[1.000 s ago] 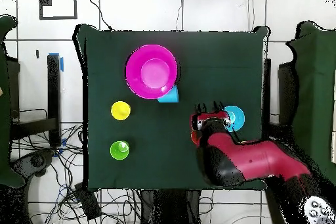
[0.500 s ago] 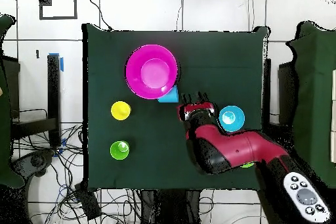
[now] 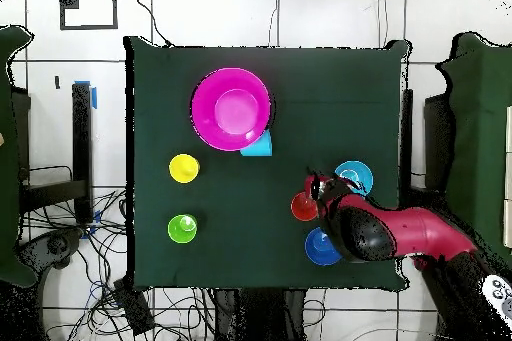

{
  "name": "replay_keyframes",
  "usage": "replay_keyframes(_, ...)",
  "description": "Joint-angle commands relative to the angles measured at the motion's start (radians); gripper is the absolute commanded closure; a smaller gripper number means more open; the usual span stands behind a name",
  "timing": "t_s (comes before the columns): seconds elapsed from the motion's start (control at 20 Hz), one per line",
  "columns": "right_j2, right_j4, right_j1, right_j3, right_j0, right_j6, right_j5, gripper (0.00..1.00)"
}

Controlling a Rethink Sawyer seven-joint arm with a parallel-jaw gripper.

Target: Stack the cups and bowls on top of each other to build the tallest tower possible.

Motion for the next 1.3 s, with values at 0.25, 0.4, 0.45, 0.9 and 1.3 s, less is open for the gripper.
replay_keyframes(0.25, 0.060, -0.198, -0.070, -0.077, -0.011, -0.245, 0.094, 0.00)
replay_keyframes(0.4, 0.019, -0.261, -0.060, -0.073, 0.014, -0.166, 0.036, 0.00)
replay_keyframes(0.45, 0.011, -0.274, -0.053, -0.083, 0.024, -0.151, 0.030, 0.00)
replay_keyframes(0.9, -0.236, -0.508, 0.038, -0.291, 0.293, 0.071, -0.200, 0.00)
replay_keyframes(1.3, -0.294, -0.483, 0.093, -0.343, 0.339, 0.040, -0.261, 0.00)
